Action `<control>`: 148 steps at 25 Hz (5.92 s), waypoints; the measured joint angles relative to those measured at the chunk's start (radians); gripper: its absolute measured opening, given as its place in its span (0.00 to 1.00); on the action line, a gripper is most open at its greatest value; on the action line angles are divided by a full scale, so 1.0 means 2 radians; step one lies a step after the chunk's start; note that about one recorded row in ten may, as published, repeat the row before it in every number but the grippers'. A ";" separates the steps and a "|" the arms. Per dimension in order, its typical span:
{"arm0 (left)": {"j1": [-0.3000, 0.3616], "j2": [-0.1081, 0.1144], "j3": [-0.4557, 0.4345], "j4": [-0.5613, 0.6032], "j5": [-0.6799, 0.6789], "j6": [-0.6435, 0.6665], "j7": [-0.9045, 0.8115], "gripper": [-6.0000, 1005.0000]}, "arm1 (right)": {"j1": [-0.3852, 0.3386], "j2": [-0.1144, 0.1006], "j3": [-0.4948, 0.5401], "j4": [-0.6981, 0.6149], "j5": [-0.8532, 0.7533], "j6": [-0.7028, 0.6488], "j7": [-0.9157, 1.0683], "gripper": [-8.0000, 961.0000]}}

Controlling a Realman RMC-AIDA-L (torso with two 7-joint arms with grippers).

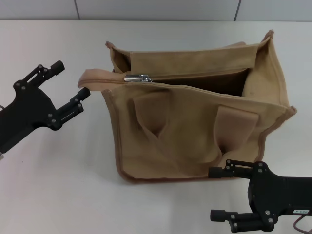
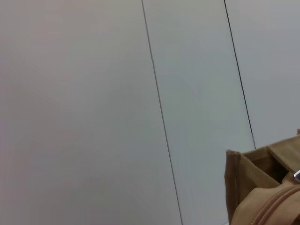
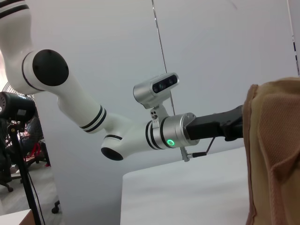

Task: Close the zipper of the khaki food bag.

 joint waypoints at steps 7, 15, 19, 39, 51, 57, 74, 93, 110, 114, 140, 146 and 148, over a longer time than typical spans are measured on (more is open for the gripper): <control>0.000 -0.001 0.000 -0.001 0.002 0.003 0.015 0.72 | 0.001 0.000 0.000 0.000 0.000 0.000 0.000 0.82; -0.005 -0.001 0.002 0.001 0.005 0.003 0.029 0.70 | 0.000 0.000 0.005 0.000 0.000 0.000 0.000 0.82; -0.006 -0.001 0.002 0.000 0.006 0.004 0.043 0.57 | 0.000 0.000 0.005 0.000 0.000 0.000 0.000 0.82; -0.019 -0.002 0.002 0.002 0.001 0.052 0.063 0.01 | 0.002 0.000 0.013 0.000 0.000 -0.001 0.000 0.82; -0.034 -0.001 -0.004 0.003 0.000 0.052 0.062 0.01 | 0.001 -0.003 0.013 0.004 0.028 -0.056 -0.001 0.82; -0.034 -0.001 -0.006 0.001 -0.001 0.052 0.060 0.01 | 0.001 -0.016 0.013 0.000 0.082 -0.130 0.040 0.82; -0.038 -0.002 -0.006 0.002 -0.023 0.077 -0.015 0.01 | 0.083 -0.037 0.023 -0.018 0.163 -0.111 0.281 0.82; -0.049 -0.002 -0.006 0.004 -0.025 0.097 -0.052 0.01 | 0.133 -0.030 0.008 -0.058 0.158 -0.030 0.317 0.82; -0.046 -0.002 -0.006 0.002 -0.031 0.126 -0.038 0.01 | 0.121 -0.001 -0.010 -0.158 0.157 0.000 0.208 0.82; -0.049 -0.002 -0.006 0.000 -0.031 0.136 -0.031 0.01 | 0.122 0.001 -0.032 -0.164 0.161 0.012 0.179 0.82; -0.056 -0.002 -0.007 -0.002 -0.044 0.134 -0.038 0.01 | 0.181 -0.023 -0.034 -0.217 0.144 -0.070 0.547 0.82; -0.056 -0.002 -0.007 -0.002 -0.044 0.136 -0.038 0.01 | 0.210 -0.038 -0.045 -0.186 0.107 -0.063 0.663 0.82; -0.056 -0.002 -0.007 -0.002 -0.044 0.136 -0.038 0.01 | 0.216 -0.041 -0.046 -0.177 0.103 -0.058 0.685 0.82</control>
